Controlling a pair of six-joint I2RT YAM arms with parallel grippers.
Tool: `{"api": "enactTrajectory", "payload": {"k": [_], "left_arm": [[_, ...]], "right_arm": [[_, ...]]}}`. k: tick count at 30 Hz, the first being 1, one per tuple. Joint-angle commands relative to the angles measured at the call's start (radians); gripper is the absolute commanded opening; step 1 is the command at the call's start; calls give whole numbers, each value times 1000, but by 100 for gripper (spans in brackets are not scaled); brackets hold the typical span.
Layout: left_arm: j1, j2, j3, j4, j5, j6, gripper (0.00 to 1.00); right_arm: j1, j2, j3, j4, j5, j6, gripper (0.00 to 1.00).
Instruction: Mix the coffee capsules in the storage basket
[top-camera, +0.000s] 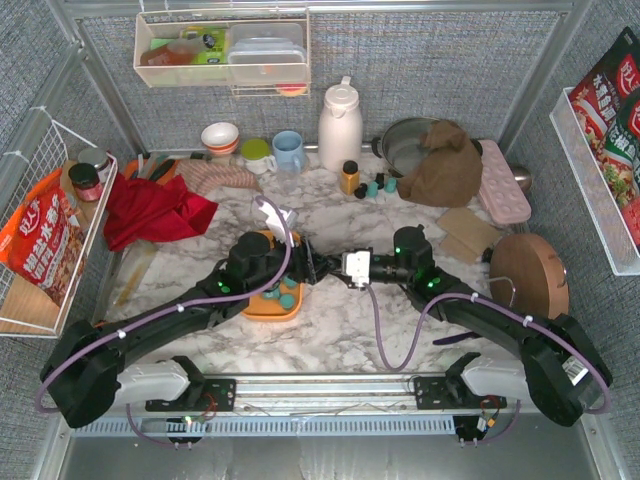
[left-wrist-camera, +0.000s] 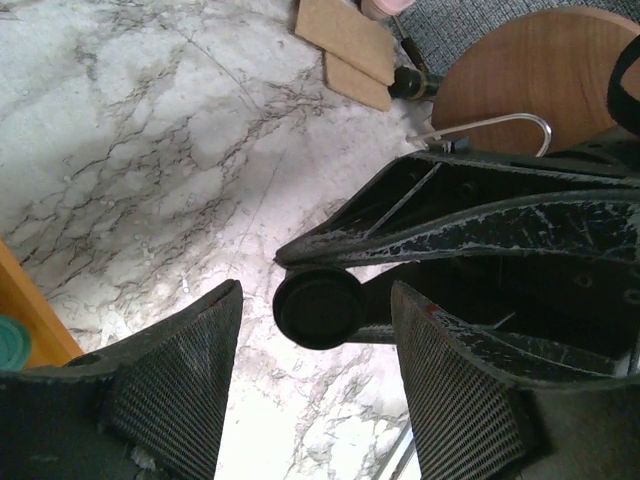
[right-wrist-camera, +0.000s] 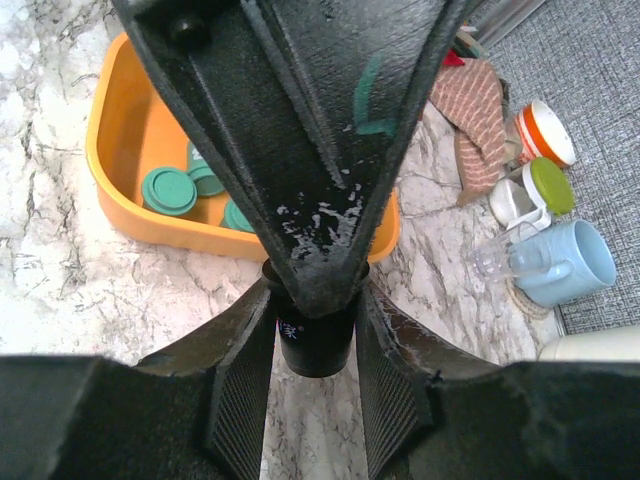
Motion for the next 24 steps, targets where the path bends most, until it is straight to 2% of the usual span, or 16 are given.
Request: {"api": "enactTrajectory", "payload": {"k": [1, 6, 16, 19, 22, 24], "left_arm": [[1, 10, 2, 74, 16, -25, 68], [2, 22, -7, 89, 17, -41, 59], [1, 43, 1, 55, 55, -53, 57], [1, 39, 1, 40, 50, -54, 51], [1, 28, 4, 14, 14, -55, 40], [0, 14, 12, -32, -25, -49, 37]], "right_arm": [[7, -4, 8, -21, -25, -34, 38], [11, -4, 8, -15, -16, -24, 38], [11, 0, 9, 15, 38, 18, 38], [11, -1, 13, 16, 30, 24, 39], [11, 1, 19, 8, 35, 32, 49], [11, 2, 23, -10, 39, 30, 59]]}}
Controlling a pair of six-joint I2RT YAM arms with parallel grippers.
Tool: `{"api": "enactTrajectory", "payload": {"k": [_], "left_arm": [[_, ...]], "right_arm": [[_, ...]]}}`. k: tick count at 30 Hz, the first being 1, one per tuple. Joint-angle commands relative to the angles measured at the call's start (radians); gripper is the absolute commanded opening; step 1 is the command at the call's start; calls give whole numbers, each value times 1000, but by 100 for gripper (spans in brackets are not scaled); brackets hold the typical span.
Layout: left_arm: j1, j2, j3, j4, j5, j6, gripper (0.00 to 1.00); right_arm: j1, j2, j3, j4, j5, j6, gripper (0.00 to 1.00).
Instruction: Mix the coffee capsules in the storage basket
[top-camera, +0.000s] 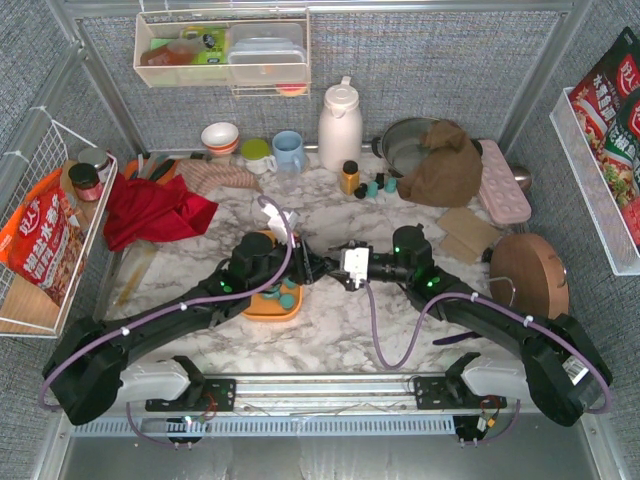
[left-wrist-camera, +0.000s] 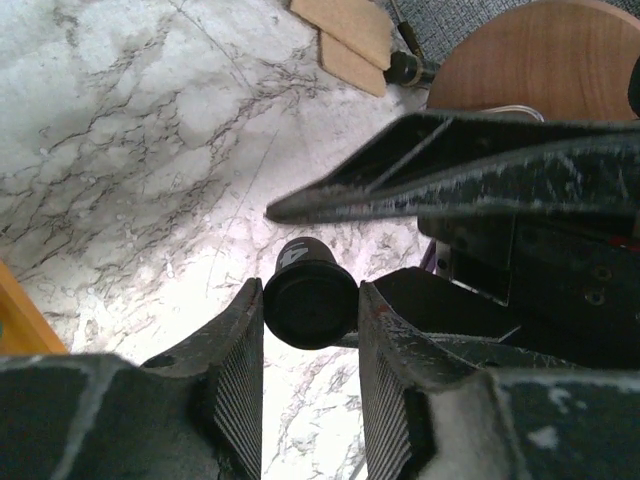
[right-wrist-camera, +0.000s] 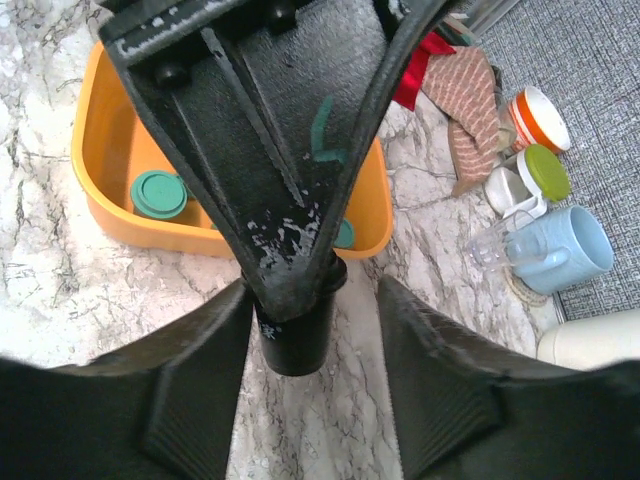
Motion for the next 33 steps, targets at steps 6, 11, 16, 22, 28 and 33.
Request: {"api": "enactTrajectory", "payload": {"k": [6, 11, 16, 22, 28, 33], "left_arm": [[3, -105, 49, -274, -243, 42, 35], [22, -182, 69, -545, -452, 87, 37], [102, -201, 22, -670, -522, 108, 42], [193, -153, -38, -553, -518, 132, 45], [249, -29, -27, -464, -492, 161, 47], [267, 35, -17, -418, -470, 174, 48]], "right_arm": [[1, 3, 23, -30, 46, 5, 77], [-11, 19, 40, -40, 135, 27, 81], [-32, 101, 133, -32, 385, 233, 82], [-99, 309, 388, -175, 770, 521, 99], [-232, 568, 678, -406, 862, 884, 99], [-357, 754, 823, -460, 677, 1067, 98]]}}
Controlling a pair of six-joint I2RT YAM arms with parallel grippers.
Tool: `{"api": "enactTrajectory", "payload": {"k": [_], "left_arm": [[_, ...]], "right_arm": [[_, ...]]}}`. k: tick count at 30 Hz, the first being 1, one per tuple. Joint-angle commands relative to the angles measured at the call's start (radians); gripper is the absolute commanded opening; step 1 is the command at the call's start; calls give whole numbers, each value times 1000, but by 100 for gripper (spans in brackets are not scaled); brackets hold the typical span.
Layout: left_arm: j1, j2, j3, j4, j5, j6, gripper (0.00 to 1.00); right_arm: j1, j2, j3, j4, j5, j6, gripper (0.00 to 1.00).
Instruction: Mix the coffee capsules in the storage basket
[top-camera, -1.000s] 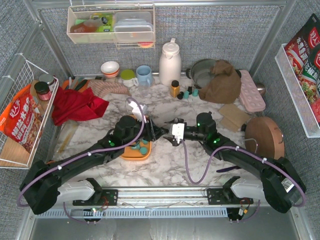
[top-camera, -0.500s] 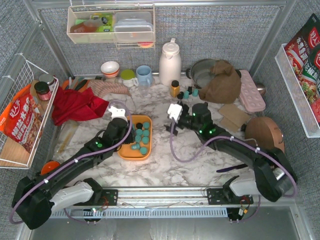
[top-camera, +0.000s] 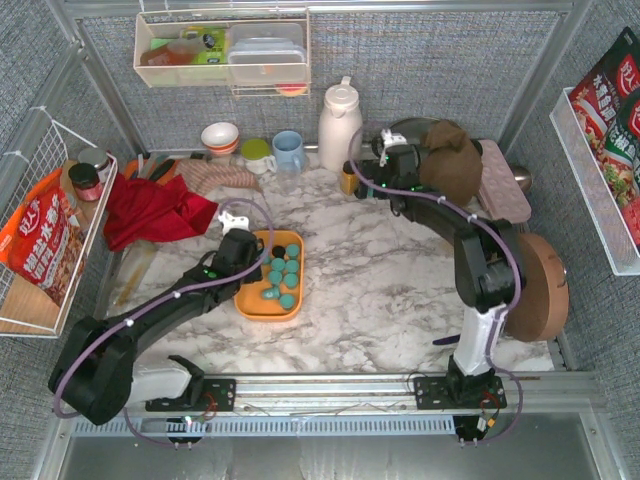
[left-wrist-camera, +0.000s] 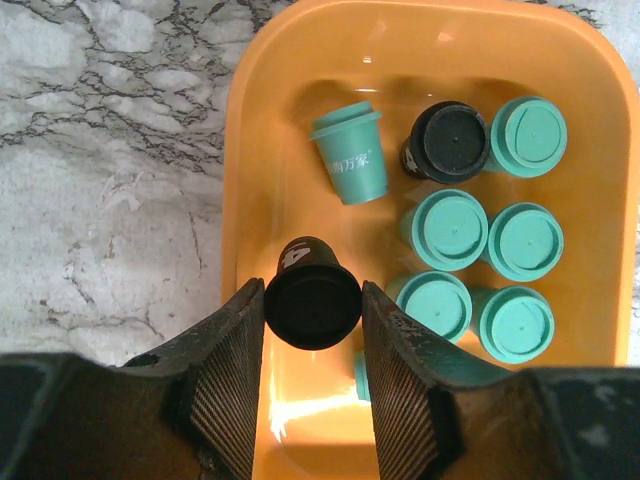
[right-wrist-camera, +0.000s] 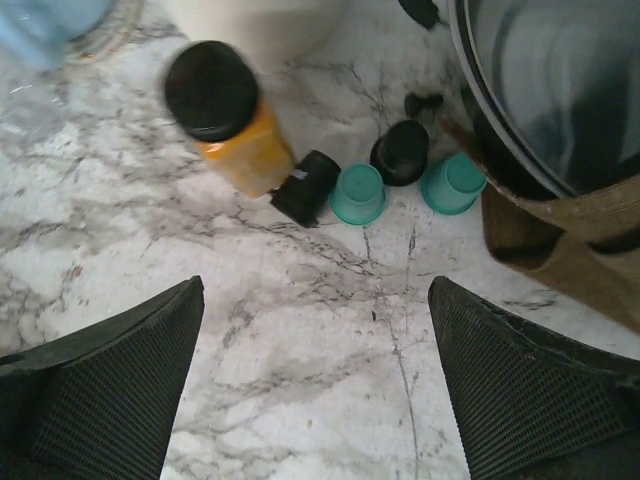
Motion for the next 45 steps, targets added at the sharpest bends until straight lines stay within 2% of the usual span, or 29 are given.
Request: {"api": "enactTrajectory", "payload": {"k": [1, 3, 6, 13, 18, 23, 30, 34, 41, 45], "left_arm": [[15, 38, 14, 81, 15, 24, 48], [22, 58, 20, 85, 2, 32, 49], [32, 80, 19, 103, 14, 36, 51], [42, 120, 27, 126, 33, 35, 56], [42, 107, 35, 119, 35, 31, 62], [42, 28, 56, 91, 57, 38, 65], [42, -191, -26, 202, 130, 58, 65], [41, -276, -59, 229, 144, 54, 65], [42, -312, -76, 218, 163, 54, 65], [42, -304, -82, 223, 183, 51, 65]], "right_arm": [[-98, 133, 102, -98, -155, 277, 94], [-129, 190, 152, -99, -192, 360, 88], [-145, 247, 193, -90, -183, 394, 80], [-144, 336, 281, -114, -159, 388, 73], [-138, 374, 314, -125, -117, 365, 62], [-116, 419, 382, -177, -63, 302, 62], [-100, 439, 427, -207, -34, 278, 61], [-99, 451, 458, -238, -26, 261, 45], [-97, 463, 494, -283, -11, 227, 41], [-96, 436, 480, -302, -11, 190, 31]]}}
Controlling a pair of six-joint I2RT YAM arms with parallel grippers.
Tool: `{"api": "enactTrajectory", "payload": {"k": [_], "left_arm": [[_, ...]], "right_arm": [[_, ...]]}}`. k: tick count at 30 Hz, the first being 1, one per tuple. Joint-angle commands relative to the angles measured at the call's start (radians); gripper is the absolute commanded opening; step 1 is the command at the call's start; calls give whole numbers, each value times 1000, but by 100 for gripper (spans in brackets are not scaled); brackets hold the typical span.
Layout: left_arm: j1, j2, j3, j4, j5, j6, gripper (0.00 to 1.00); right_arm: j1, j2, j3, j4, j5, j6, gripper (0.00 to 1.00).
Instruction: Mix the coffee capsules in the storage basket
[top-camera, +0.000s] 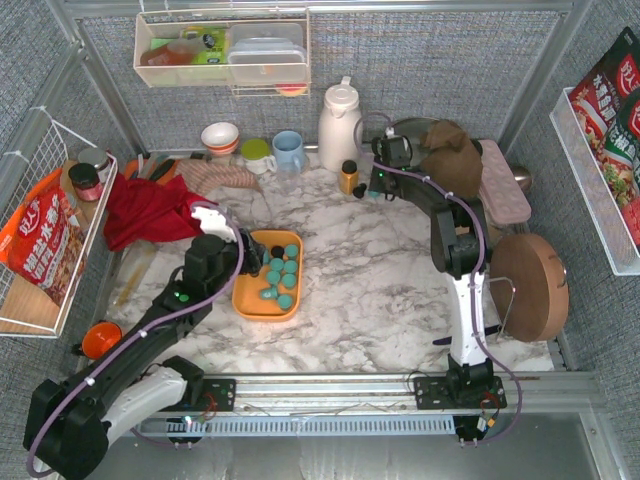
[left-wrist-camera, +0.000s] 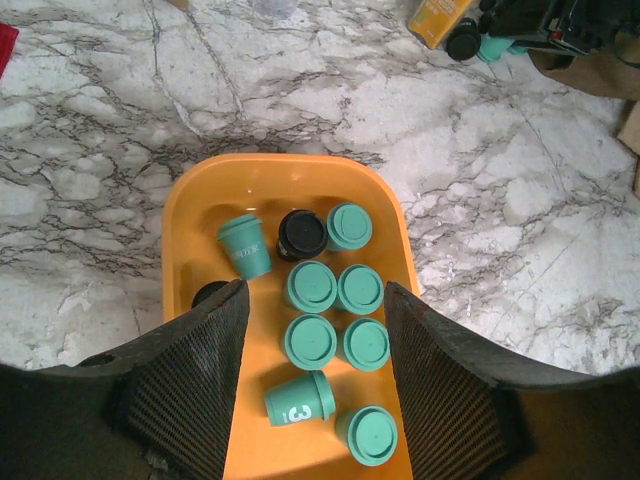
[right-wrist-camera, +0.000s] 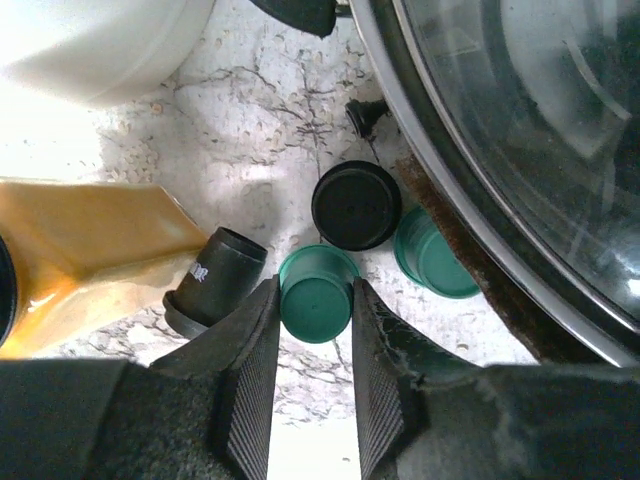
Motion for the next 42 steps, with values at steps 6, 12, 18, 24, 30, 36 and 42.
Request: {"api": "enactTrajectory", "payload": {"k": [6, 12, 18, 24, 30, 36, 42], "left_arm": [[0, 22, -2, 62, 89, 27, 65], [-3, 31, -61, 245, 215, 117, 65], [-32, 68, -192, 689, 359, 276, 69], [-79, 265, -142, 905, 426, 389, 76], [-161, 481, -108, 1185, 486, 497, 76], [-235, 618, -34, 1298, 462, 538, 76], [-261, 671, 3, 1327, 457, 557, 75]], "right_arm": [[10, -167, -148, 12, 9, -96, 19], [35, -424, -412, 48, -34, -120, 16], [133, -756, -676, 74, -100, -77, 16], [265, -1033, -804, 81, -105, -7, 16], [363, -1150, -856, 81, -101, 33, 16], [400, -1186, -878, 86, -134, 56, 16], [404, -1209, -899, 98, -176, 89, 16]]}}
